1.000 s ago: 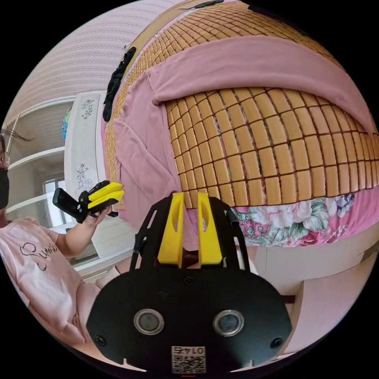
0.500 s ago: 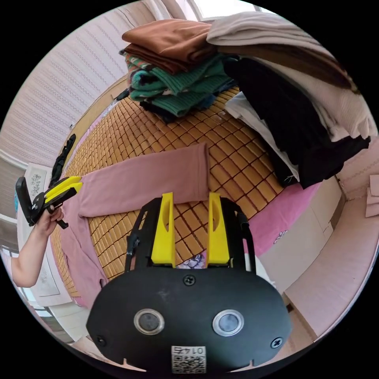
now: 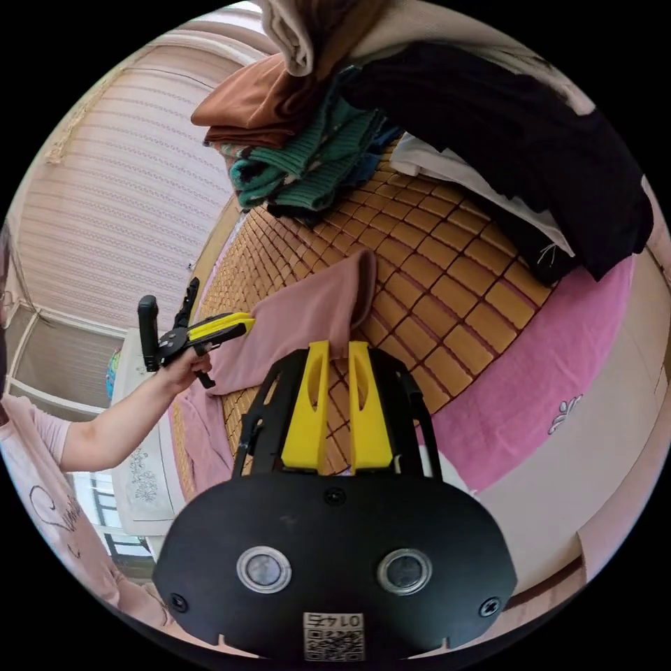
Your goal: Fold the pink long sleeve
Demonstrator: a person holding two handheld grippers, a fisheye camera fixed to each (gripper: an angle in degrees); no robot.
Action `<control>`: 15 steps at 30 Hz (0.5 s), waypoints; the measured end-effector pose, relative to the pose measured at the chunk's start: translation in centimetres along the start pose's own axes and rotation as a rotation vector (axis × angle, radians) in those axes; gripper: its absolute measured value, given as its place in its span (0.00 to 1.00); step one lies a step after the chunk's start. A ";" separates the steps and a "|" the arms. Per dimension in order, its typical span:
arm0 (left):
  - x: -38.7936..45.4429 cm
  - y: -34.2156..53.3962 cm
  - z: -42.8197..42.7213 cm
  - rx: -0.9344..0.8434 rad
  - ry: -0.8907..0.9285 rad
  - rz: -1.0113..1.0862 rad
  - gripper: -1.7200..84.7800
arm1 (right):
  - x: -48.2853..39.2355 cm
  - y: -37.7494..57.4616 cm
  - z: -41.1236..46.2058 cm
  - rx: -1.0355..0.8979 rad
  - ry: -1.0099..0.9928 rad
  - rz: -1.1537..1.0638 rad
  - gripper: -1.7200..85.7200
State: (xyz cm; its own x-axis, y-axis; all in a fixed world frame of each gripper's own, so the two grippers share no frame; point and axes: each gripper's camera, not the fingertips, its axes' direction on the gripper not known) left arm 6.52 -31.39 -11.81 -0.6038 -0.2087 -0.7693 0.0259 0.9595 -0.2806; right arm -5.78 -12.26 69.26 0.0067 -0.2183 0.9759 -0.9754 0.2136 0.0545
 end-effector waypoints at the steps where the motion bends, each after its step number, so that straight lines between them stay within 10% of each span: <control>1: -0.2 0.3 -0.1 0.008 0.011 -0.020 0.04 | 0.2 0.4 -0.7 0.018 -0.087 -0.015 0.07; 8: -2.6 8.1 -9.4 0.317 0.004 -0.206 0.01 | -6.4 2.9 -1.7 -0.090 -1.055 -0.331 0.05; 15: -5.0 25.1 -19.9 0.388 -0.111 -0.383 0.01 | -22.5 10.2 3.3 -0.507 -1.279 -0.617 0.04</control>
State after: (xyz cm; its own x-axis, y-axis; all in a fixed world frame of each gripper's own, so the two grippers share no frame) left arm -5.70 -2.49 -3.62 -0.5408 -0.5678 -0.6206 0.1251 0.6753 -0.7269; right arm -16.61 -8.34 47.19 -0.0759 -0.9959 -0.0494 -0.7123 0.0195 0.7016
